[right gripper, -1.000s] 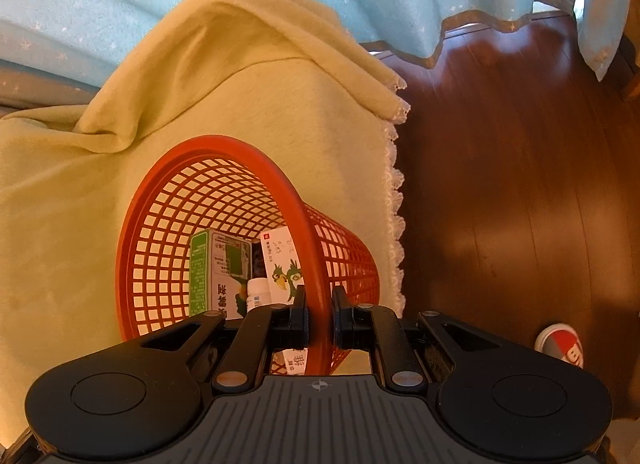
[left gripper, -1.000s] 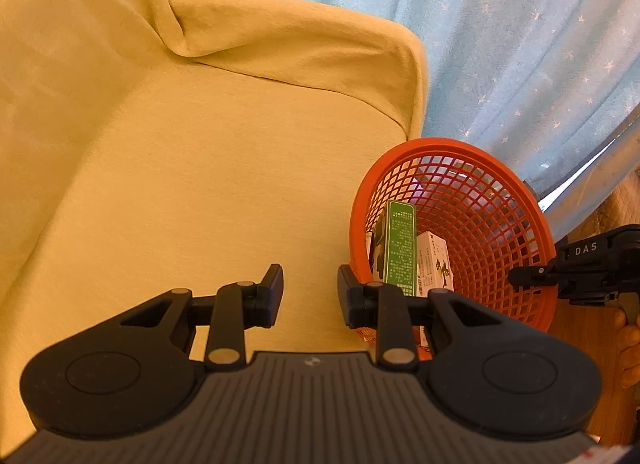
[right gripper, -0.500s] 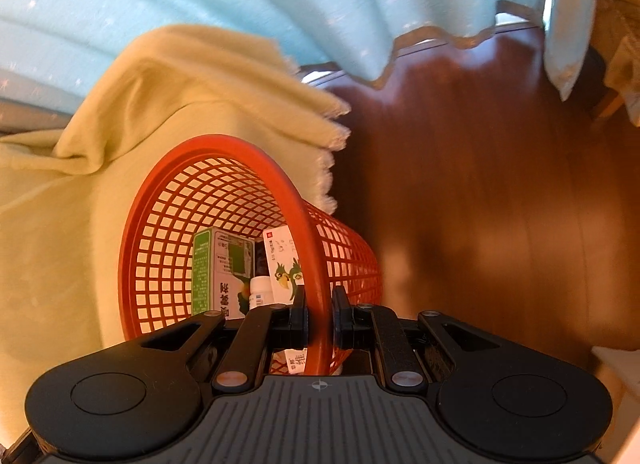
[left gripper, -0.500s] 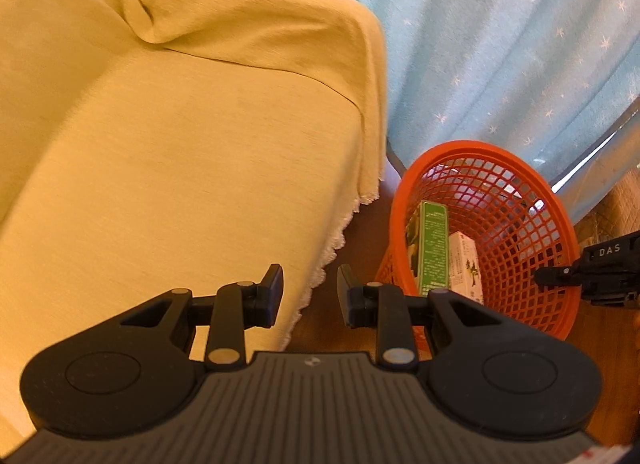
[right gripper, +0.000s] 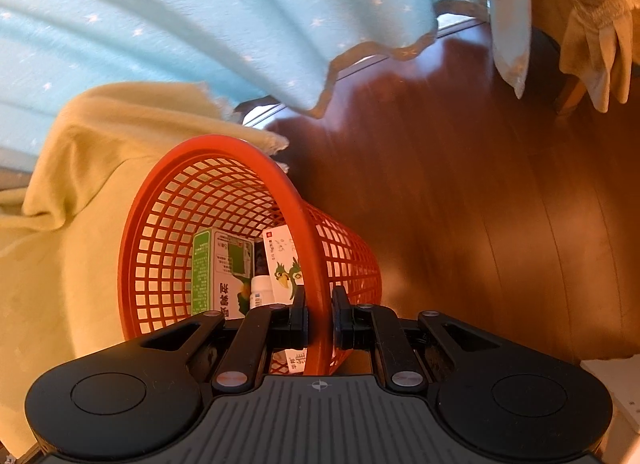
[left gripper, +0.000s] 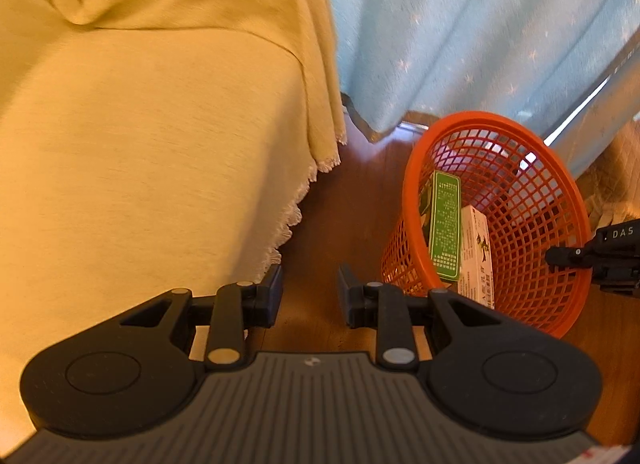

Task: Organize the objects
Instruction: 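Withdraw the open left gripper while the right gripper lowers the orange wastebasket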

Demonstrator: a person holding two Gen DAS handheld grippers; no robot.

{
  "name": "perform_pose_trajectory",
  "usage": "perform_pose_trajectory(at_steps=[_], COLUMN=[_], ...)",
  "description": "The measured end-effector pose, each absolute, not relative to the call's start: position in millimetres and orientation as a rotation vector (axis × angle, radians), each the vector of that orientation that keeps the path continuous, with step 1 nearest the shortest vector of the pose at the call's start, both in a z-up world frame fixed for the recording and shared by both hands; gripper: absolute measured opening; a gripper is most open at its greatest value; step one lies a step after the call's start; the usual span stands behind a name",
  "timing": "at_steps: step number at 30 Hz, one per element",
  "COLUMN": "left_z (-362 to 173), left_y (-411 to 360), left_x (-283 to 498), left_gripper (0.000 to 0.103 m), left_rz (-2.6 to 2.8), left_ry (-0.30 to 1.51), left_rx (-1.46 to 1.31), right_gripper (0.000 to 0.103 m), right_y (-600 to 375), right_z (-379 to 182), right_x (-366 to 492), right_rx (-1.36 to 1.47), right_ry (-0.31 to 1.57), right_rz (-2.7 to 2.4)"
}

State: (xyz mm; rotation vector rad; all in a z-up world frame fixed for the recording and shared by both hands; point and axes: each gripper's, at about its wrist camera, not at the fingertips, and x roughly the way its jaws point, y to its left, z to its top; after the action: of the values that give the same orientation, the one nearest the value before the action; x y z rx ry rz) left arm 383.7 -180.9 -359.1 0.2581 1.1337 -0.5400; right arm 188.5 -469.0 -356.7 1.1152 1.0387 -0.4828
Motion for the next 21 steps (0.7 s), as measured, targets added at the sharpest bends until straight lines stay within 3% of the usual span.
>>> perform_pose_trajectory(at_steps=[21], left_z=[-561.6], left_y=[-244.6], left_x=[416.2], left_gripper=[0.024], left_rz=[-0.546], left_ry=[1.145], left_rx=[0.346], right_gripper=[0.008], right_y=[-497.9], right_z=[-580.3], right_x=[196.2], right_rx=[1.201], right_ry=[0.992], right_rz=[-0.526])
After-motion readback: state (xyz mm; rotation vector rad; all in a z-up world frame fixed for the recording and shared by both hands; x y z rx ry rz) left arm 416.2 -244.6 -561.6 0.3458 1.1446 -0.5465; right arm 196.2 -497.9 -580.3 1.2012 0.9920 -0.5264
